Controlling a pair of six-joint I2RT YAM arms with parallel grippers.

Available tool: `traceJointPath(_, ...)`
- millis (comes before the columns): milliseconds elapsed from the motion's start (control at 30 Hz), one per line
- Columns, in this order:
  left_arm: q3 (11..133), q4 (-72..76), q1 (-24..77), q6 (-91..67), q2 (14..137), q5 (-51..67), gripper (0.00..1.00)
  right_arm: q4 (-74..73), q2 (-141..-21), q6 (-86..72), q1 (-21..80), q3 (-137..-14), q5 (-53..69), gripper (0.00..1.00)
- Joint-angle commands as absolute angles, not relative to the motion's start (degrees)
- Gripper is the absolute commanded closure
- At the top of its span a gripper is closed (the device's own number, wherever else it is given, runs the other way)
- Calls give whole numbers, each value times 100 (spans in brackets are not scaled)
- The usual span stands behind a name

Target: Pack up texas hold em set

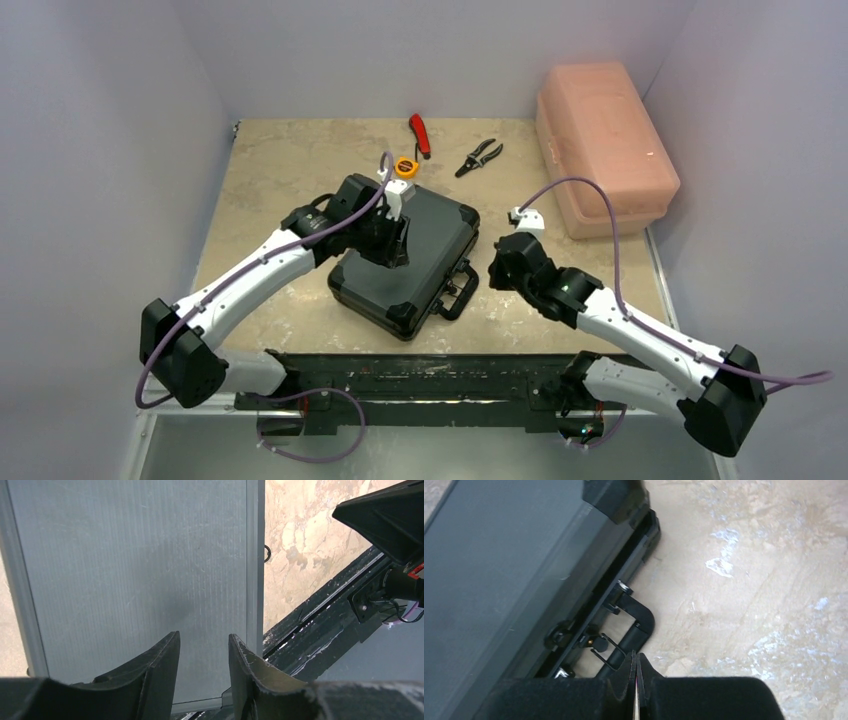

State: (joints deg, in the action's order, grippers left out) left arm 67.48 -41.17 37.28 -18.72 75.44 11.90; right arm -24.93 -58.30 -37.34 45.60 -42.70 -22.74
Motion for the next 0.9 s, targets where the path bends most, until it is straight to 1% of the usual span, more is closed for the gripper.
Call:
traceJointPath(0,7017,-3863,3909,-1903,7693,958,62,-2402,-5474,-4134,4392,-3929,-2166,100)
traceJointPath(133,7027,-3818,4039,-1898,7834,906,69,-2408,-5327,-4409,4360,-3637,-2130,100)
traceJointPath(300,7010,-3780,4158,-1898,7950,843,74,-2379,-5221,-4667,4348,-3380,-2075,100)
traceJointPath(867,6675,-3644,4255,-1921,7980,668,84,-2016,-4992,-4998,4339,-2740,-1886,100)
